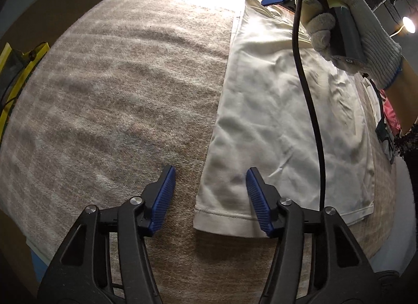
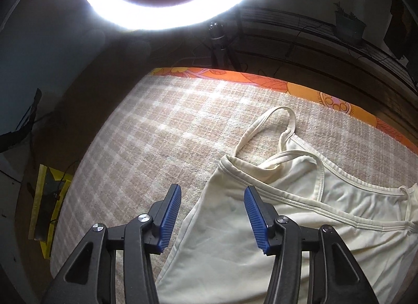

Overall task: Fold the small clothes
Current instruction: 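Move both tools down toward the cream camisole's side edge, then grasp the camisole side edge with left tool while right grasps near the strap, folding lengthwise, then open both tools and release the folded side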

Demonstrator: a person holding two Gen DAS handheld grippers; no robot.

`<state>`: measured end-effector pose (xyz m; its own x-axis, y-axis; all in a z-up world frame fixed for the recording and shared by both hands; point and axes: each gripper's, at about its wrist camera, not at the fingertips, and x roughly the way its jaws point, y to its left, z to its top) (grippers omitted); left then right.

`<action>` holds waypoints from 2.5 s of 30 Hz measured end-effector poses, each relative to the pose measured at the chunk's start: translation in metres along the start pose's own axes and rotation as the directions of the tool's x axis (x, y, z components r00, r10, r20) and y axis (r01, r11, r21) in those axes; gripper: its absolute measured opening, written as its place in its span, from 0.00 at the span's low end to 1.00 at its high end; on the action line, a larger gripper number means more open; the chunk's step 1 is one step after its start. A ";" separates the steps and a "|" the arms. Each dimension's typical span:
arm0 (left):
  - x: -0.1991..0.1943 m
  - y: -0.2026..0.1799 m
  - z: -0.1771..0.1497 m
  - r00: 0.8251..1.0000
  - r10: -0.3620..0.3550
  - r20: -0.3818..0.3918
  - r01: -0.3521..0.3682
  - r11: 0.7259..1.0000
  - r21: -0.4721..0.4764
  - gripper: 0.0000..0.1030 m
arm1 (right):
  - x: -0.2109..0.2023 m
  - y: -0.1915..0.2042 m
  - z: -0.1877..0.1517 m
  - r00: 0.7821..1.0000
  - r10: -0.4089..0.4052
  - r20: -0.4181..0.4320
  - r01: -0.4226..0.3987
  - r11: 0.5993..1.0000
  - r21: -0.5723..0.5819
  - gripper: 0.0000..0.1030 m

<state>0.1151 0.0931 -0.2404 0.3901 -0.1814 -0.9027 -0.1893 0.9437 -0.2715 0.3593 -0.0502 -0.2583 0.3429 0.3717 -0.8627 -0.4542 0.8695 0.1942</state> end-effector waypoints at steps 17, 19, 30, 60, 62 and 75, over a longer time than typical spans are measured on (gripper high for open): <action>-0.003 -0.008 0.002 0.999 -0.039 0.017 0.039 0.999 0.015 0.03 | 0.046 0.018 0.011 0.993 -0.093 -0.071 0.089 0.994 -0.055 0.31; -0.005 -0.008 0.002 0.999 -0.038 0.024 0.038 0.999 0.021 0.02 | 0.048 0.019 0.013 0.991 -0.112 -0.074 0.107 0.992 -0.069 0.24; -0.020 -0.031 -0.005 0.996 -0.052 0.078 0.043 0.993 0.114 0.01 | 0.023 -0.005 0.018 0.998 -0.057 -0.035 0.056 0.998 -0.027 0.00; -0.004 -0.156 -0.031 0.989 -0.145 0.013 0.132 0.935 0.329 0.01 | -0.043 -0.139 -0.020 0.998 -0.025 0.064 0.017 0.993 0.120 0.00; -0.001 -0.158 -0.034 0.992 -0.125 0.018 0.111 0.932 0.344 0.01 | -0.042 -0.140 -0.023 0.998 -0.007 0.064 -0.001 0.993 0.121 0.04; 0.000 -0.148 -0.046 0.995 -0.100 -0.027 0.103 0.926 0.364 0.49 | -0.027 -0.131 -0.031 0.998 -0.008 0.061 0.002 0.994 0.108 0.00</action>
<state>0.1013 -0.0589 -0.2155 0.3830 -0.2826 -0.8795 0.1926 0.9556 -0.2231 0.3845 -0.1839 -0.2752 0.3963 0.3835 -0.8342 -0.3624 0.9002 0.2417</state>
